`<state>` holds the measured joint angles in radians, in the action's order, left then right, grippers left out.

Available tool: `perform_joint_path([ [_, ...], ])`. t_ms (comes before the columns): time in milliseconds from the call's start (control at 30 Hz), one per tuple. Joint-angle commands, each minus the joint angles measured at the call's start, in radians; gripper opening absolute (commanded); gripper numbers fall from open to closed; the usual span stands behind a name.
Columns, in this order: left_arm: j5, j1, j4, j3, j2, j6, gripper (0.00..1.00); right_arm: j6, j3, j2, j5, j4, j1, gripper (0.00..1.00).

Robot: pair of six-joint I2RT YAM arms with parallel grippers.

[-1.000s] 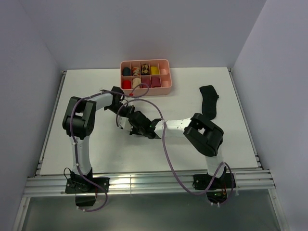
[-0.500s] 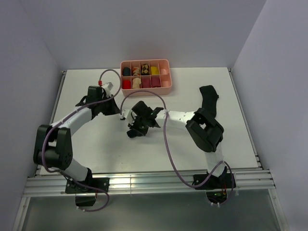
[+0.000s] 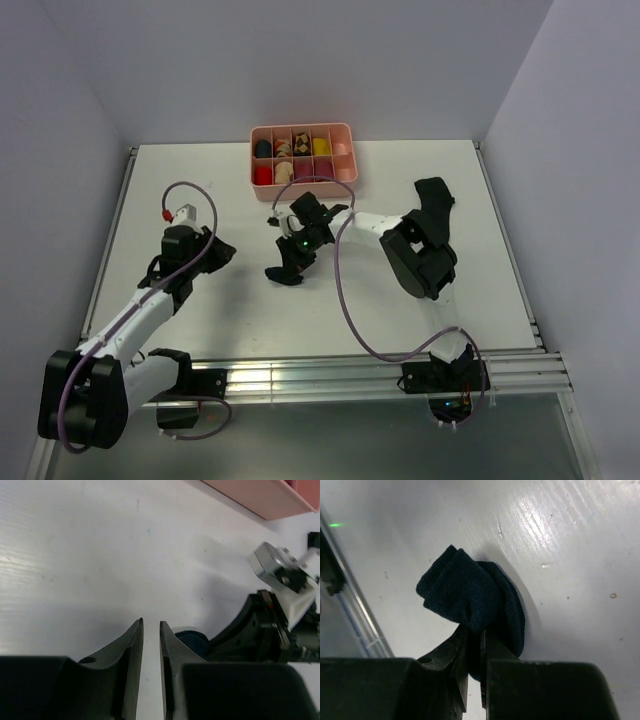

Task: Roll the socks
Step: Roll the sock at the center of the board.

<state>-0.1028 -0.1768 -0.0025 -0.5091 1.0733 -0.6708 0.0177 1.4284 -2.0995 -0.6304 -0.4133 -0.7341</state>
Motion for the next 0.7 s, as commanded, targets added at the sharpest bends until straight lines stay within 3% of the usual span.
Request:
perform_joint_path([
  [0,-0.081,-0.038,0.145,0.061,-0.039,-0.104,0.25,-0.114,-0.011,-0.099,-0.038,-0.14,0.009,0.0],
  [200,-0.072,-0.156,0.26,0.109,0.062,-0.246,0.28,-0.214,-0.023,-0.113,-0.065,-0.098,0.024,0.0],
  [400,-0.005,-0.26,0.266,0.075,0.149,-0.325,0.33,-0.294,-0.045,-0.102,-0.058,-0.039,0.038,0.0],
  [667,0.054,-0.29,0.219,0.099,0.142,-0.407,0.37,-0.351,-0.079,-0.082,-0.028,0.016,0.038,0.0],
])
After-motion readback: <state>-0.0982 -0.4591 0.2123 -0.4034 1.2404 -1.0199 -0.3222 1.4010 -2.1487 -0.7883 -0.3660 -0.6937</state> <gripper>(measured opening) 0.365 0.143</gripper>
